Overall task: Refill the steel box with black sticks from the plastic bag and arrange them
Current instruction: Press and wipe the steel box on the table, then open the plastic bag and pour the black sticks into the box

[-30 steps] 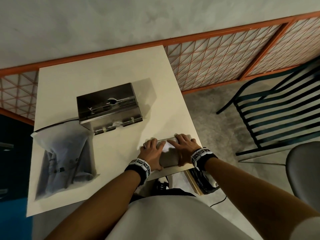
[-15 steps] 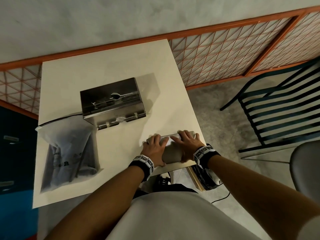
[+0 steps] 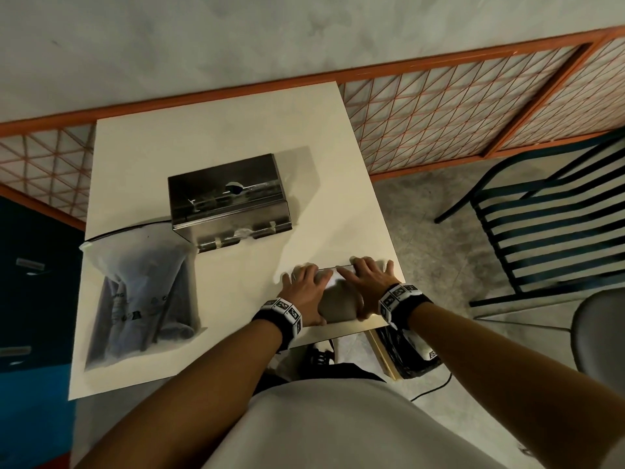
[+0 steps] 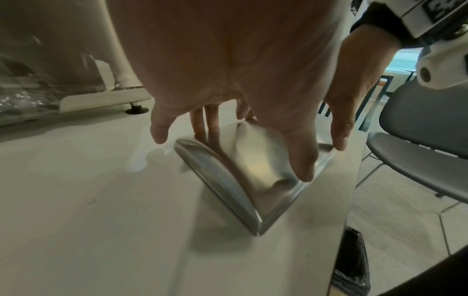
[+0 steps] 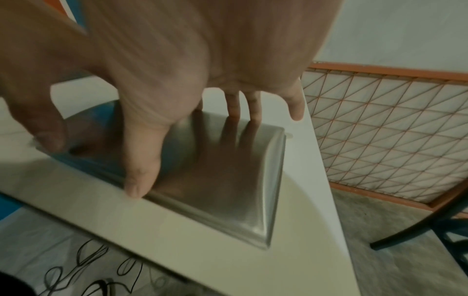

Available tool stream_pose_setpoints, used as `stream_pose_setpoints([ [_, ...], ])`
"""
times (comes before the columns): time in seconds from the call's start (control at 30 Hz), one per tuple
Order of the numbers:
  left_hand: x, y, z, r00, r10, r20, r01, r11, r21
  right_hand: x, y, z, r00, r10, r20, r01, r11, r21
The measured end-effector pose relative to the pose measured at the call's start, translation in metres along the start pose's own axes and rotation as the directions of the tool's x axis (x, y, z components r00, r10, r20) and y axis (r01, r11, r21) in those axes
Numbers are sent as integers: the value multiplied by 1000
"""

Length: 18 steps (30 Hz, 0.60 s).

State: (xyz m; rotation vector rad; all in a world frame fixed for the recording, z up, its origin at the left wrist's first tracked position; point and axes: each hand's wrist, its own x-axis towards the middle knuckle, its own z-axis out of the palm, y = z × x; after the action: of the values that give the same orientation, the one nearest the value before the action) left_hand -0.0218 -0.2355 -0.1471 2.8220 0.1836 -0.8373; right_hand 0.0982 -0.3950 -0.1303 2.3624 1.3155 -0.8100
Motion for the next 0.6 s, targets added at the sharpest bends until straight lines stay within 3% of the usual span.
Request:
stream_pose_setpoints([
  [0.13,-9,-10,-7,999,-33,-2,32,995,-91,4,-7,-18,998,22,57,-24,999,28],
  [0.27,-22,-26,-5,997,-69,-29,60,967,-247,6,-27,-30,999,37,-1,-37,996,86],
  [0.4,-51,-75,-16,984,-123,-131,38,855,-518,30,-59,-58,999,-34,18,30,984,173],
  [0.6,-102,-154,-15,921,-371,-120,198,711,-675,69,-118,-78,982,-147,114,107,948,299],
])
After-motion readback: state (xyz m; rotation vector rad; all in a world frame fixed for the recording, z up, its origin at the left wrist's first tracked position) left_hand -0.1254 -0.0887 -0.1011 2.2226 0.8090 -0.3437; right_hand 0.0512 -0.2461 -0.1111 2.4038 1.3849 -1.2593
